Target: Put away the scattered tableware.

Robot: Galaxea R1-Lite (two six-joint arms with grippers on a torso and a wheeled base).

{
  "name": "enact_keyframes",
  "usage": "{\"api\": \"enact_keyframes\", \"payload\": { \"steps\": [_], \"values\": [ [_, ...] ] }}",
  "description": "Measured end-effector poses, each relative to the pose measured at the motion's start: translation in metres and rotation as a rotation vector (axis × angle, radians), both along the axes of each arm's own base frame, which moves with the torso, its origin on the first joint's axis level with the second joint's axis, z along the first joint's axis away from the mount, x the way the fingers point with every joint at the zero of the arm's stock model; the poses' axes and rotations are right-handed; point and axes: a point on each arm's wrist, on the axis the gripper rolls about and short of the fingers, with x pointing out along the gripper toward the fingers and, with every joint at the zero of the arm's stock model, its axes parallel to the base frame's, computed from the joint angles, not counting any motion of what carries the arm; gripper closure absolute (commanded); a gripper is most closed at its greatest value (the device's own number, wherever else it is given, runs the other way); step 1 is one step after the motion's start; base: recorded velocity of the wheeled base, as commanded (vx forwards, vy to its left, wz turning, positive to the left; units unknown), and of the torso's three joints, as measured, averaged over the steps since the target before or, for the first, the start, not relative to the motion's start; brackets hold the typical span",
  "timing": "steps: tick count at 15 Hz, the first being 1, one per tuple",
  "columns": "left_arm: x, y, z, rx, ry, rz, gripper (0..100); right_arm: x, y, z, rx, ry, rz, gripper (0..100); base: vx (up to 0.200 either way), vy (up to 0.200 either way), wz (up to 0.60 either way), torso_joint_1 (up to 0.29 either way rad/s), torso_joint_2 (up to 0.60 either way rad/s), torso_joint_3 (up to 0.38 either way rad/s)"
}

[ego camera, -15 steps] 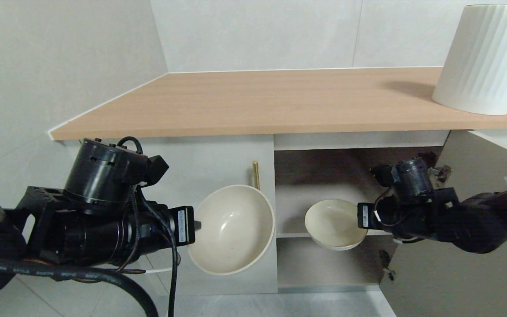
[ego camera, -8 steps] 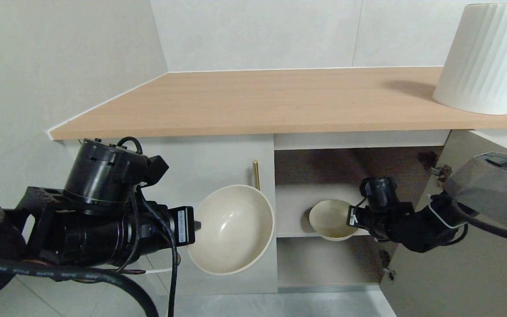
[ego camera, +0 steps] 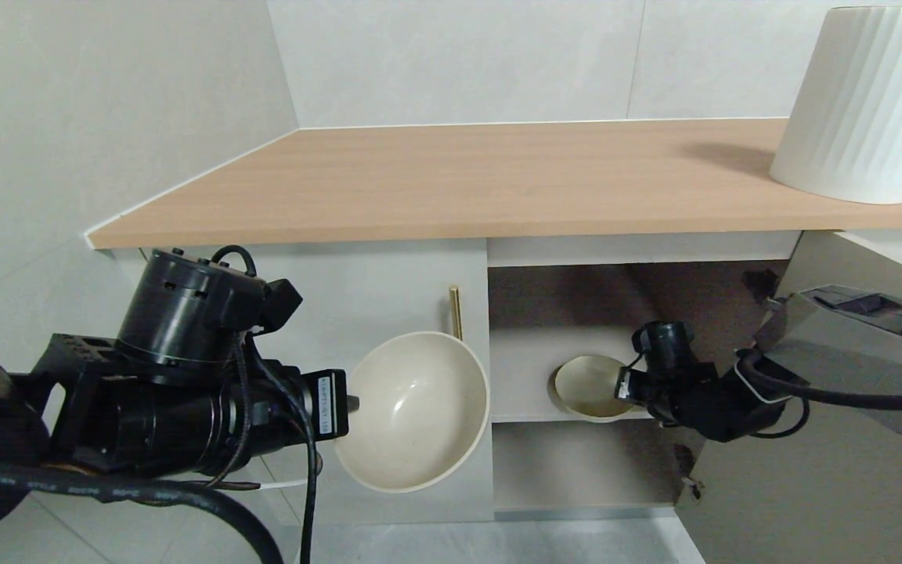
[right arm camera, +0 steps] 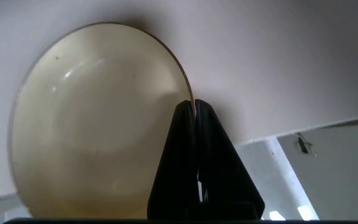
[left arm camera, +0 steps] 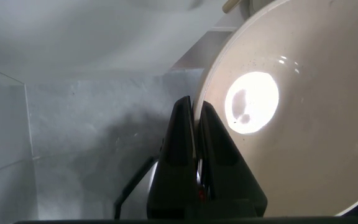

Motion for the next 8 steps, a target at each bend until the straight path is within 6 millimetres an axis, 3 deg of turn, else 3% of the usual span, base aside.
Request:
{"api": "enact_keyframes", "payload": {
  "steps": [8],
  "values": [
    [0.001,-0.001,-0.003,0.007,0.01,0.0,100,0.026,-0.004,-0.006,-0.007,-0.033,-0.047,100,0.0,0.0,0.0,0.0,0.0,0.0]
  ]
}}
